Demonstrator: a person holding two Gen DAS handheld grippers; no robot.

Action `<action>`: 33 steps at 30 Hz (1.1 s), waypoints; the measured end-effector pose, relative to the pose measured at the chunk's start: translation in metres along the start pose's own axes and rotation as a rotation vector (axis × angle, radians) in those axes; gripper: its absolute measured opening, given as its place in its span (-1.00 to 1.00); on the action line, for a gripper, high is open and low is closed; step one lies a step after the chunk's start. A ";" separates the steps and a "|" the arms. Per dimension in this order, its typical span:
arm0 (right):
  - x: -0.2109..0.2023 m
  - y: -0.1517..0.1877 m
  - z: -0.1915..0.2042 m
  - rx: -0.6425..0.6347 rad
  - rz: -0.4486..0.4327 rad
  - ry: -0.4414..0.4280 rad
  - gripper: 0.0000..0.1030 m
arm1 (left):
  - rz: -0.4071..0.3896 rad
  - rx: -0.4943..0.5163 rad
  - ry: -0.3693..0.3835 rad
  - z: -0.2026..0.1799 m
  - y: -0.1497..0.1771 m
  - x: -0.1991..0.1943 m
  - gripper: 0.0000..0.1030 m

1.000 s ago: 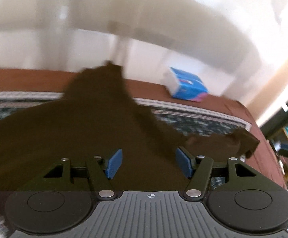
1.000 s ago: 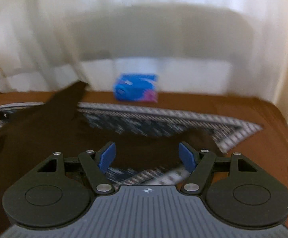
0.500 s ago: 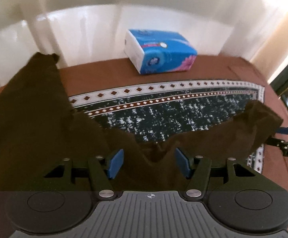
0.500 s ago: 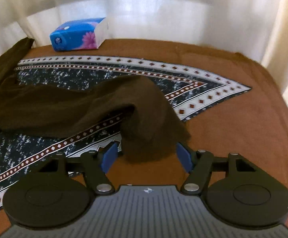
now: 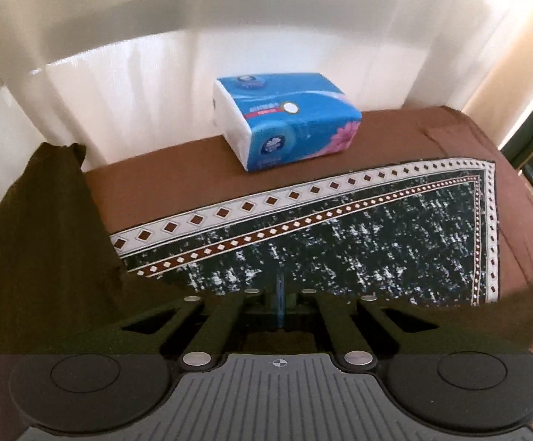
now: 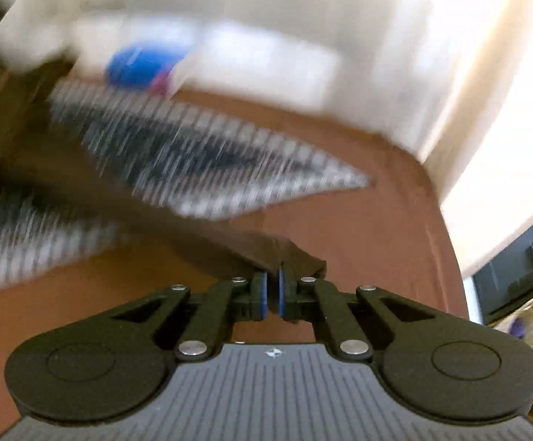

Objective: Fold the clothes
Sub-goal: 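Fold the held garment edge over onto the garment with both grippers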

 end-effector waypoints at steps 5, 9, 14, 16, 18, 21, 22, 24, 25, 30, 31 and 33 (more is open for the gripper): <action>0.007 0.073 0.041 -0.139 0.243 -0.121 -0.54 | 0.094 -0.004 0.009 0.005 0.006 0.000 -0.27; -0.016 0.073 0.025 -0.004 0.193 -0.192 0.08 | 0.123 0.032 0.013 -0.002 0.010 -0.003 0.10; -0.008 0.066 -0.004 0.158 0.157 -0.184 0.18 | 0.126 0.063 -0.013 -0.013 0.004 0.016 0.19; -0.001 0.064 -0.014 0.208 0.146 -0.169 0.19 | 0.147 0.085 -0.034 -0.014 0.003 0.025 0.22; 0.006 0.061 -0.025 0.259 0.135 -0.153 0.19 | 0.168 0.103 -0.061 -0.014 0.003 0.033 0.23; 0.016 0.058 -0.040 0.331 0.119 -0.133 0.19 | 0.183 0.124 -0.070 -0.015 0.005 0.037 0.27; 0.020 0.060 -0.040 0.333 0.125 -0.145 0.19 | 0.188 0.135 -0.072 -0.017 0.006 0.038 0.27; 0.027 0.062 -0.037 0.339 0.140 -0.178 0.18 | 0.199 0.157 -0.071 -0.018 0.007 0.038 0.24; 0.028 0.063 -0.034 0.339 0.143 -0.195 0.18 | 0.206 0.171 -0.067 -0.020 0.008 0.038 0.14; 0.030 0.064 -0.013 0.338 0.175 -0.287 -0.73 | 0.213 0.279 -0.100 -0.028 0.016 0.038 -1.00; 0.029 0.063 -0.013 0.345 0.174 -0.292 -0.78 | 0.191 0.279 -0.099 -0.029 0.015 0.035 -1.00; 0.026 0.062 -0.014 0.359 0.171 -0.301 -0.82 | 0.122 0.260 -0.090 -0.031 0.009 0.026 -1.00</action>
Point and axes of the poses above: each gripper's, at about its wrist camera, not at the fingertips, and x roughly the way its jaws point, z to its left, y to its underside, the point moved 4 cm from there along x, roughly the way its jaws point, and after that the axes turned 13 degrees about y, right-handed, at the moved point
